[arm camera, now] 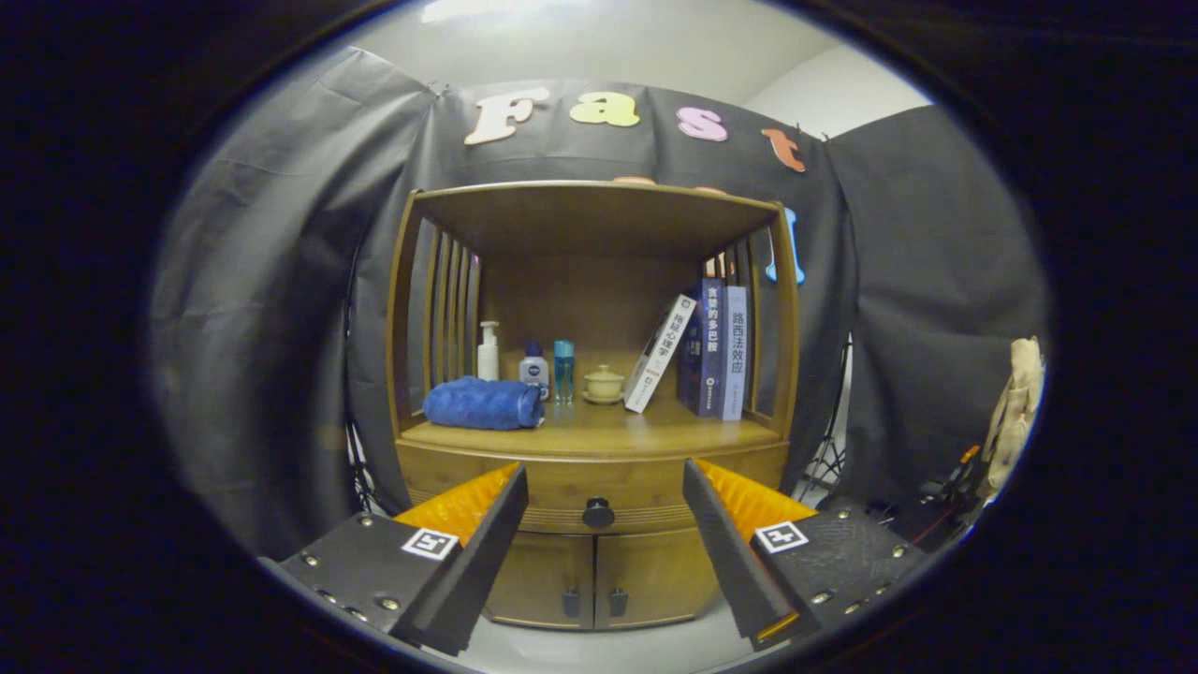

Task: Pull open the drawer, take out the items inside it, and place them on the countertop above the cabinet.

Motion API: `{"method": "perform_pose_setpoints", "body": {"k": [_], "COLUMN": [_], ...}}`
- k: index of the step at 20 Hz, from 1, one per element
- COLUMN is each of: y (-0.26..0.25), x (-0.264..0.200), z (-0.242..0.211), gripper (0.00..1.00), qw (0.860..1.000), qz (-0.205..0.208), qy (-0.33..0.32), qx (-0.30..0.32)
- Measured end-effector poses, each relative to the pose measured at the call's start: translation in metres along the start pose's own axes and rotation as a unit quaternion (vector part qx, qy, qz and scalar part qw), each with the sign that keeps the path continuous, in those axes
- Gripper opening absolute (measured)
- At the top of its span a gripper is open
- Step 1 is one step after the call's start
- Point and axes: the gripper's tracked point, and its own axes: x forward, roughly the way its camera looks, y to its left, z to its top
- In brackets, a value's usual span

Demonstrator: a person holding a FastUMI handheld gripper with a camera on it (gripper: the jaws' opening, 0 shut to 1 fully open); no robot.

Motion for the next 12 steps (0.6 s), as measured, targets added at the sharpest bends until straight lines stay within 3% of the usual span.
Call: {"method": "perform_pose_setpoints", "body": {"k": [12], "y": [-0.001], "x": [0.007], "z": [0.008], "gripper": [0.99], "qw": [1.0], "qz": [-0.006], "qy": [-0.004], "qx": [0.004]}}
